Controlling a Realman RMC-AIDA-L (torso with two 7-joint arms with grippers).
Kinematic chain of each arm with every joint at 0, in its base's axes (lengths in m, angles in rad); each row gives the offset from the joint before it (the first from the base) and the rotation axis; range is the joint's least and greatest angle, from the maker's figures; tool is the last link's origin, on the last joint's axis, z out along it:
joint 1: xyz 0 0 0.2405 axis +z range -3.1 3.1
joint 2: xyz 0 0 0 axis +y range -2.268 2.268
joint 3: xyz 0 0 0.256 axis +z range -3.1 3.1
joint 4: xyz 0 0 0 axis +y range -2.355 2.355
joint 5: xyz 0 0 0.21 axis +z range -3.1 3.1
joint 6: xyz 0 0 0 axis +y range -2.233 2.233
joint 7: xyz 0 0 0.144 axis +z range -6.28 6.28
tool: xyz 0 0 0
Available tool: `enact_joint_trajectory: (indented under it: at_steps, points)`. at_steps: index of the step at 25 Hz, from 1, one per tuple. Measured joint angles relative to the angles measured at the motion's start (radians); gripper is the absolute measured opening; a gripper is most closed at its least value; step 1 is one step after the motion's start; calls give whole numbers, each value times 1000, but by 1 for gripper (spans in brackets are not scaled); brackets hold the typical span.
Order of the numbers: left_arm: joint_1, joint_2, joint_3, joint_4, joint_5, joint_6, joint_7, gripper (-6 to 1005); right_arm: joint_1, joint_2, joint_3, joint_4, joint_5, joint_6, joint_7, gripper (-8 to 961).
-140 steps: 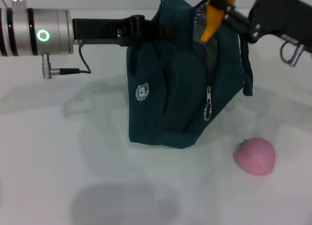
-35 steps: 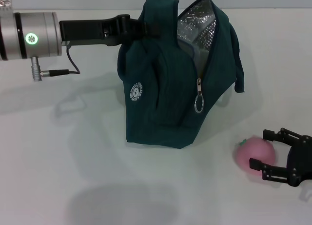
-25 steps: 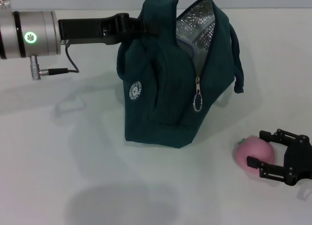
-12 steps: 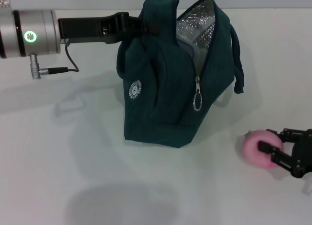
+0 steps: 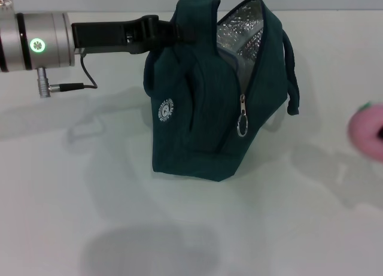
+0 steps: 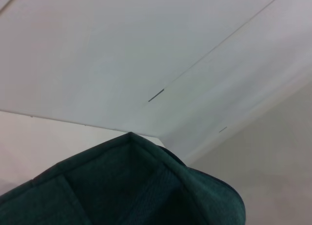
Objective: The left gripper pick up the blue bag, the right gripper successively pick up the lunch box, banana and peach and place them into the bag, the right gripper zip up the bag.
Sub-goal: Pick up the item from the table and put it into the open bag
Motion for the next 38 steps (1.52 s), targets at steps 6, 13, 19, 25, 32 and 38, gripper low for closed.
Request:
enact_joint_trajectory:
  at_steps: [6, 13, 19, 25, 32, 38]
  points:
    - [0, -4, 1, -1, 0, 3, 0, 46, 111, 11, 147, -8, 3, -75, -1, 214]
    - [-17, -13, 6, -2, 0, 7, -2, 46, 307, 56, 175, -22, 3, 15, -86, 163]
    - [-19, -16, 2, -2, 0, 7, -6, 45, 406, 69, 82, -11, 4, 145, -158, 115]
    - [-19, -16, 2, -3, 0, 4, -4, 45, 419, 74, -21, 2, 4, 291, -177, 67]
    - [-23, -11, 2, -2, 0, 1, -2, 46, 404, 73, -152, 31, 3, 415, -174, 41]
    - [-23, -10, 2, -2, 0, 1, -1, 46, 396, 69, -256, 31, -1, 506, -105, 39]
